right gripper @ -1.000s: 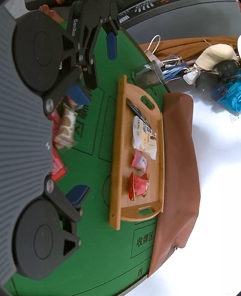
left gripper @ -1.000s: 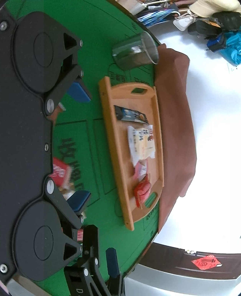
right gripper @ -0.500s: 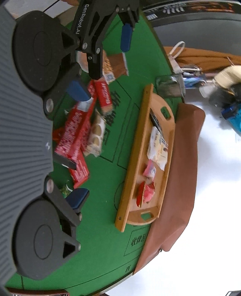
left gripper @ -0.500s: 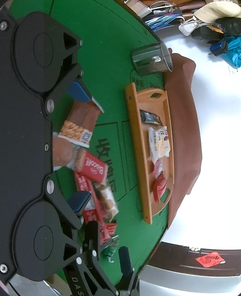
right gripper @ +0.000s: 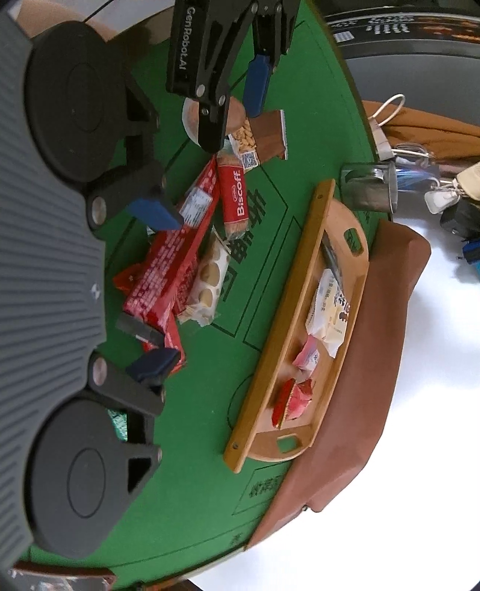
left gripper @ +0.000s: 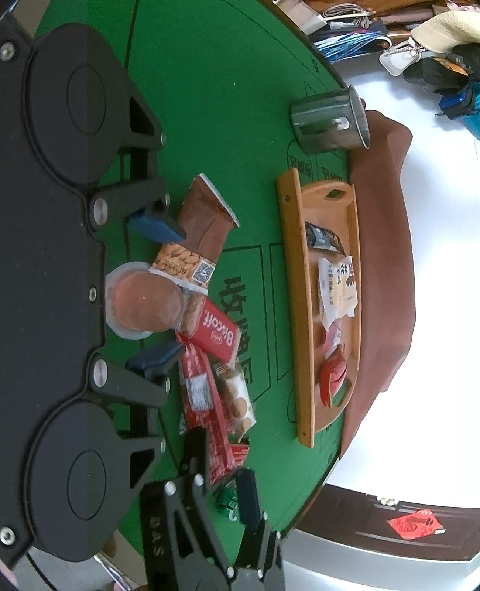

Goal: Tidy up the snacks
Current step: 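Grasp the orange jelly cup with the left gripper, then grasp the long red wafer bar with the right gripper while the left holds the jelly cup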

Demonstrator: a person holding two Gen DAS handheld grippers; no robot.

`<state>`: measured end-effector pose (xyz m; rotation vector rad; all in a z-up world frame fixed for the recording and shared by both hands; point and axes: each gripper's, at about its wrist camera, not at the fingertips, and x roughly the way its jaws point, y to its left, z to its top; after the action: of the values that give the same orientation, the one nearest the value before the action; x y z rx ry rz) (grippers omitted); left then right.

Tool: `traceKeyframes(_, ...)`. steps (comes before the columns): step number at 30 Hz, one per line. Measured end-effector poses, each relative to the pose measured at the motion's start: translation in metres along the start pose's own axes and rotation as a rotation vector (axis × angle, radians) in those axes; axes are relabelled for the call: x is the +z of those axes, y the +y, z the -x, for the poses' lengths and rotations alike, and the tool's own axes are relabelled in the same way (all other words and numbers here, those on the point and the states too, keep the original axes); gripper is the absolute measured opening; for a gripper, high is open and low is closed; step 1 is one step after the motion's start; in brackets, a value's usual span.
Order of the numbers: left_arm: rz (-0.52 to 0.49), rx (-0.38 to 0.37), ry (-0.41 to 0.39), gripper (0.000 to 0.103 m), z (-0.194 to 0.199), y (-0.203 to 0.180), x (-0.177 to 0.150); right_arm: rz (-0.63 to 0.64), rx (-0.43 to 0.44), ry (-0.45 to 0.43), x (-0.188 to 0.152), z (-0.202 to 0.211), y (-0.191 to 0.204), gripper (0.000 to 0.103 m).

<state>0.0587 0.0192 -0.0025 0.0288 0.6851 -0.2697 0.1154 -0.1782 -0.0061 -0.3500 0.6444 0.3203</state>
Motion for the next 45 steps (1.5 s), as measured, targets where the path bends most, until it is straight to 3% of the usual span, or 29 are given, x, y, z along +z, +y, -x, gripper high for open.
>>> traceKeyframes(4, -0.001, 0.01, 0.001, 0.045, -0.001, -0.001, -0.001, 0.028, -0.005, 0.002, 0.001, -0.003, 0.005, 0.073)
traceKeyframes(11, -0.005, 0.039, -0.007, 0.043, 0.0, 0.003, -0.001, 0.089, 0.035, 0.029, -0.005, 0.003, 0.02, 0.062)
traceKeyframes(18, 0.011, 0.067, -0.01, 0.043, -0.001, 0.01, 0.0, 0.111, 0.176, 0.073, -0.011, 0.014, 0.031, 0.062)
traceKeyframes(24, 0.022, 0.077, 0.0, 0.044, 0.001, 0.014, -0.001, 0.102, 0.159, 0.021, -0.006, 0.015, 0.035, 0.061)
traceKeyframes(28, 0.032, 0.074, 0.008, 0.044, 0.004, 0.014, -0.003, 0.082, 0.197, 0.027, 0.001, 0.006, 0.04, 0.05)
traceKeyframes(33, 0.058, 0.057, 0.022, 0.044, 0.007, 0.018, -0.005, 0.106, 0.206, 0.016, 0.005, -0.003, 0.05, 0.046)
traceKeyframes(37, 0.054, 0.035, 0.032, 0.043, 0.011, 0.018, -0.007, 0.114, 0.204, 0.02, 0.008, -0.011, 0.054, 0.037)
traceKeyframes(41, 0.066, 0.004, 0.04, 0.04, 0.012, 0.018, -0.008, 0.122, 0.208, 0.011, 0.009, -0.014, 0.056, 0.036)
traceKeyframes(45, 0.069, 0.024, 0.038, 0.039, 0.007, 0.019, -0.008, 0.13, 0.19, -0.017, 0.008, -0.017, 0.059, 0.036)
